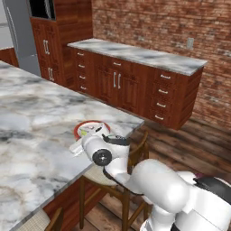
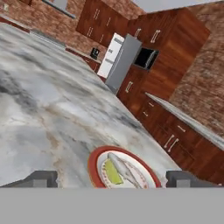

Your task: Take the lemon wedge from the fridge and place it on the plate with fish on the dining counter.

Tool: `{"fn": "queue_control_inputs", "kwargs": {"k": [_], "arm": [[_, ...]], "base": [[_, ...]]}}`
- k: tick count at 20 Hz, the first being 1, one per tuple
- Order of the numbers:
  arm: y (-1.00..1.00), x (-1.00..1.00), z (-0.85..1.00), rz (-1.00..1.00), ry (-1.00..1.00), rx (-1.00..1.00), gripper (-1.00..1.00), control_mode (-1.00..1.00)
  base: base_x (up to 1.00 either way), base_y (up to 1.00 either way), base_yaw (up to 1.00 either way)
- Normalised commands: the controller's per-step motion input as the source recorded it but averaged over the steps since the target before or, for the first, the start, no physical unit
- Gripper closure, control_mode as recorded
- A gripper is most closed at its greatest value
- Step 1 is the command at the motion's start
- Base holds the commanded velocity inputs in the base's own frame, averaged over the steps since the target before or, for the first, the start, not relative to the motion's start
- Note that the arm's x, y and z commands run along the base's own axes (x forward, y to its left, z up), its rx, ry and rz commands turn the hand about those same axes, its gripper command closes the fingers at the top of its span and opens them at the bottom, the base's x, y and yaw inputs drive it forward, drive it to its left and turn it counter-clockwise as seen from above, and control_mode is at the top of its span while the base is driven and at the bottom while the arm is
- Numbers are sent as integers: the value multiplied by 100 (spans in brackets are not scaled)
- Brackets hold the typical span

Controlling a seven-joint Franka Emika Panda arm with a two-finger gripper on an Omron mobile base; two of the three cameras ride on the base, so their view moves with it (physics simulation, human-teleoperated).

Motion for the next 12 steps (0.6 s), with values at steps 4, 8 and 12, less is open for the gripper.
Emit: {"fn": "queue_control_inputs", "kwargs": {"k": [4,8,12], "arm": [[5,-92,100,1,-20,17,-100,-100],[0,-71,84,4,10,13,-100,-100],[0,-97,81,3,5,9,-100,-100]], "base": [[0,0,0],[0,0,0],[0,0,0]]}}
